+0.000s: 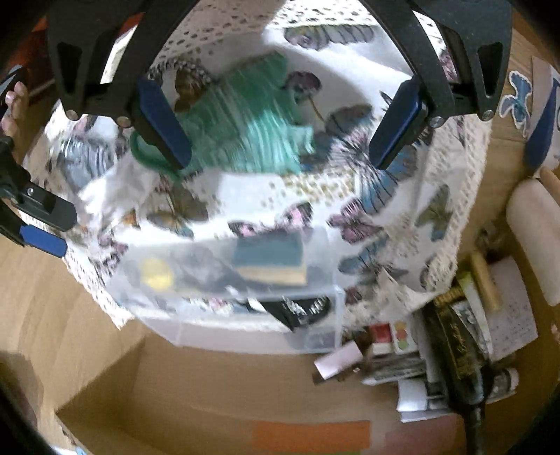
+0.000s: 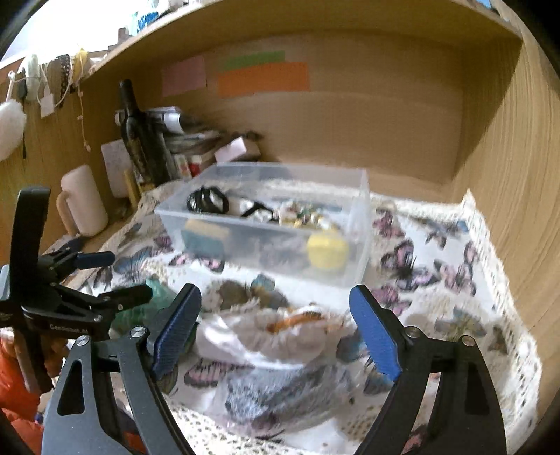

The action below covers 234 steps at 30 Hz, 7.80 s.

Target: Organize soft objects

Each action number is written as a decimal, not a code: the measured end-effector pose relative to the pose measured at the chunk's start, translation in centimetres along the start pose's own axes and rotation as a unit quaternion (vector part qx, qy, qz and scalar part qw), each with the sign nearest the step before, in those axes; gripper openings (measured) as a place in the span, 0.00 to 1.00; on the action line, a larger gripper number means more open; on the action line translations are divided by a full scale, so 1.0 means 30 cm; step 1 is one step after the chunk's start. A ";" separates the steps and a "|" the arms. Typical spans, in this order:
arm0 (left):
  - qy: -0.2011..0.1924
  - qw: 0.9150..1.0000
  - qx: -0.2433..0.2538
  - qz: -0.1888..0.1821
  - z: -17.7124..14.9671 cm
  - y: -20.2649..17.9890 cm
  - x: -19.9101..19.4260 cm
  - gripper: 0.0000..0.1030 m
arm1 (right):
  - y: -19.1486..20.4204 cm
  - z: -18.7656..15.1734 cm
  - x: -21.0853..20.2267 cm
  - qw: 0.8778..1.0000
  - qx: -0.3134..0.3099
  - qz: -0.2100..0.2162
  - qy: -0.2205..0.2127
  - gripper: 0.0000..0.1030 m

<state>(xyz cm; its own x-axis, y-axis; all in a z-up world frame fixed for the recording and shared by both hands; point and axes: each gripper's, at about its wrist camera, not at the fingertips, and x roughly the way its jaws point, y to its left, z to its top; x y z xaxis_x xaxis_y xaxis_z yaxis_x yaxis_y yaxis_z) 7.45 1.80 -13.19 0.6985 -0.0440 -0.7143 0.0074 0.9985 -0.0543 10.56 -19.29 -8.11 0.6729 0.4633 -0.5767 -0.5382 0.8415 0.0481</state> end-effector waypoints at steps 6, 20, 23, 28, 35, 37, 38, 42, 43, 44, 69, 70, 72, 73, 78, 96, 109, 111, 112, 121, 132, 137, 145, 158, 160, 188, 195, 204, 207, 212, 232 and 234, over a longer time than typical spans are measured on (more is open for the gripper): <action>0.012 1.000 0.005 -0.024 -0.038 -0.024 0.028 0.98 | 0.003 -0.059 0.057 0.999 0.011 0.014 0.040 0.83; -0.023 0.998 -0.018 -0.054 0.003 0.039 -0.031 0.34 | -0.044 -0.089 0.110 0.996 0.056 0.040 0.050 0.25; -0.046 0.998 -0.018 -0.041 0.032 0.054 -0.065 0.34 | -0.042 -0.074 0.086 0.997 0.050 0.034 0.036 0.25; -0.086 0.996 -0.026 -0.027 0.096 0.079 -0.118 0.34 | -0.038 -0.020 0.014 0.999 0.037 0.020 -0.005 0.25; -0.131 0.991 -0.025 -0.011 0.202 0.092 -0.178 0.34 | -0.052 0.074 -0.058 0.998 0.022 -0.007 -0.063 0.25; -0.140 0.990 -0.024 -0.008 0.238 0.098 -0.188 0.34 | -0.062 0.108 -0.070 0.996 0.017 -0.022 -0.080 0.25; -0.142 0.989 -0.028 -0.010 0.255 0.103 -0.190 0.34 | -0.067 0.123 -0.072 0.996 0.015 -0.025 -0.084 0.25; -0.150 0.988 -0.041 -0.014 0.324 0.123 -0.189 0.35 | -0.091 0.199 -0.073 0.993 0.008 -0.037 -0.109 0.25; -0.152 0.987 -0.040 -0.011 0.335 0.122 -0.185 0.35 | -0.095 0.212 -0.074 0.993 0.006 -0.037 -0.114 0.25; -0.154 0.987 -0.039 -0.008 0.348 0.121 -0.178 0.35 | -0.097 0.225 -0.074 0.992 0.004 -0.039 -0.119 0.25; -0.014 1.000 -0.001 -0.010 0.451 0.082 0.270 0.38 | -0.040 0.253 0.362 0.995 -0.088 -0.025 0.030 0.25; -0.014 1.000 0.000 -0.010 0.451 0.081 0.270 0.40 | -0.036 0.247 0.372 0.995 -0.093 -0.024 0.036 0.25; -0.015 1.000 0.003 -0.008 0.449 0.076 0.269 0.46 | -0.026 0.236 0.397 0.993 -0.103 -0.021 0.049 0.28; -0.015 1.000 0.003 -0.007 0.447 0.075 0.267 0.47 | -0.025 0.234 0.398 0.993 -0.104 -0.023 0.048 0.28; -0.015 1.000 -0.007 -0.024 0.449 0.081 0.236 0.57 | -0.048 0.243 0.388 0.993 -0.094 -0.032 0.055 0.41; -0.112 0.993 0.021 -0.021 0.359 0.015 -0.112 0.99 | -0.038 0.244 0.048 0.995 -0.067 -0.044 -0.055 0.85; -0.057 0.998 0.032 -0.024 0.115 -0.024 -0.075 0.99 | -0.047 0.047 -0.025 0.996 -0.029 -0.073 -0.029 0.89; -0.043 0.998 0.026 -0.023 0.070 -0.026 -0.051 0.99 | -0.045 -0.009 0.002 0.996 -0.024 -0.083 -0.004 0.89; -0.040 0.999 0.022 -0.021 0.053 -0.024 -0.044 0.99 | -0.044 -0.028 0.011 0.996 -0.021 -0.084 0.005 0.89; 0.005 0.999 -0.026 -0.018 -0.079 0.000 -0.005 0.72 | -0.062 -0.172 0.045 0.996 0.040 -0.058 0.061 0.89; -0.003 0.999 0.040 -0.019 -0.115 -0.081 0.005 0.09 | -0.050 -0.200 0.030 0.996 0.060 -0.014 0.060 0.24; -0.005 0.999 0.038 -0.019 -0.093 -0.073 0.004 0.06 | -0.039 -0.171 0.011 0.998 0.051 -0.005 0.037 0.20; -0.060 0.998 0.020 -0.006 0.019 -0.040 -0.067 0.06 | -0.037 -0.077 -0.014 0.999 0.036 -0.006 -0.012 0.20; -0.141 0.990 0.002 0.004 0.280 0.010 -0.142 0.06 | -0.062 0.155 -0.014 0.995 -0.014 -0.032 -0.094 0.20; -0.145 0.989 0.001 0.004 0.319 0.017 -0.139 0.06 | -0.065 0.190 -0.008 0.994 -0.024 -0.037 -0.102 0.20; -0.029 0.999 0.026 -0.003 0.448 -0.077 0.251 0.06 | -0.137 0.270 0.331 0.997 -0.067 -0.032 0.023 0.22; -0.038 0.999 0.025 -0.016 0.441 -0.074 0.201 0.20 | -0.108 0.243 0.375 0.993 -0.089 -0.040 0.060 0.30; -0.105 0.994 0.023 -0.006 0.425 -0.058 0.015 0.55 | -0.079 0.262 0.256 0.993 -0.097 -0.058 0.022 0.67; -0.138 0.990 0.020 -0.001 0.413 -0.051 -0.068 0.68 | -0.057 0.273 0.191 0.993 -0.098 -0.061 -0.004 0.72; -0.182 0.983 0.021 0.011 0.389 -0.048 -0.194 0.86 | -0.015 0.297 0.050 0.992 -0.094 -0.061 -0.058 0.78; -0.272 0.962 0.010 0.015 0.261 -0.047 -0.446 1.00 | 0.054 0.246 -0.249 0.982 -0.019 -0.030 -0.188 1.00; -0.274 0.961 0.010 0.015 0.254 -0.051 -0.452 1.00 | 0.065 0.236 -0.254 0.981 -0.019 -0.030 -0.189 1.00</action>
<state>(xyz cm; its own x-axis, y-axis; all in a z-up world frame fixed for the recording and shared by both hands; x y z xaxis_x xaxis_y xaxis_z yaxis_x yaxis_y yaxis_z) 3.41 1.12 1.89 0.9710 0.0026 -0.2392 -0.0081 0.9997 -0.0218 7.98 -19.20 2.15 0.8404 0.4895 -0.2326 -0.5055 0.8627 -0.0110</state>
